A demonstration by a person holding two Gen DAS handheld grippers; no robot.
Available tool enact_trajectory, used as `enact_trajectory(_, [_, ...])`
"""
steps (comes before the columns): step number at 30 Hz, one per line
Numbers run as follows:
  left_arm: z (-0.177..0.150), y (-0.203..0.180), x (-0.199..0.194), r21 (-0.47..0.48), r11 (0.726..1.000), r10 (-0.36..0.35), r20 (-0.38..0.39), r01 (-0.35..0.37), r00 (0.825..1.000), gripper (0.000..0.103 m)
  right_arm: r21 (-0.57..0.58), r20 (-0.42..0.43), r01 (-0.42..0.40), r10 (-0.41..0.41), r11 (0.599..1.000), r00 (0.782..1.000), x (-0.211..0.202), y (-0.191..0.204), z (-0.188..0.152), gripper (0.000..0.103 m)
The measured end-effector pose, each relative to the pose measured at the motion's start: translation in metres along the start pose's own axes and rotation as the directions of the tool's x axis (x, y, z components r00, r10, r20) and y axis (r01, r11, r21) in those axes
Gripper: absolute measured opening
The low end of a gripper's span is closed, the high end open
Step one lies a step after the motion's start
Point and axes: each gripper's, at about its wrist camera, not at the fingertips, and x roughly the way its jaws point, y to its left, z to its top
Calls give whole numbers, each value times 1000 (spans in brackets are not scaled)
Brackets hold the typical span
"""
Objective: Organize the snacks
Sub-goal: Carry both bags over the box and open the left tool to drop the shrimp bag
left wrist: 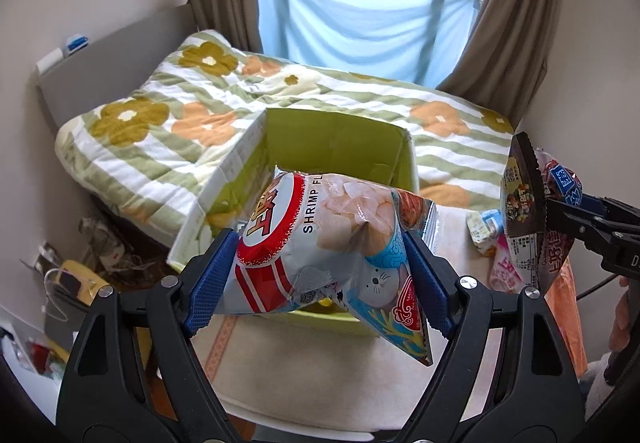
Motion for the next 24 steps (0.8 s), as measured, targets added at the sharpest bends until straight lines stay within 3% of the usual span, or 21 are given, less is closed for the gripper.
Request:
enact_trajectory(10, [59, 84, 68, 74, 993, -81, -91, 88, 992, 80, 76, -37, 17, -14, 997, 999, 73, 74, 39, 64])
enact_trajectory(17, [76, 100, 121, 144, 971, -166, -177, 192, 970, 81, 190, -89, 97, -81, 977, 993, 106, 94, 36, 64])
enact_trajectory(24, [86, 93, 150, 168, 955, -209, -198, 243, 958, 81, 232, -142, 161, -131, 959, 981, 124, 95, 36, 64])
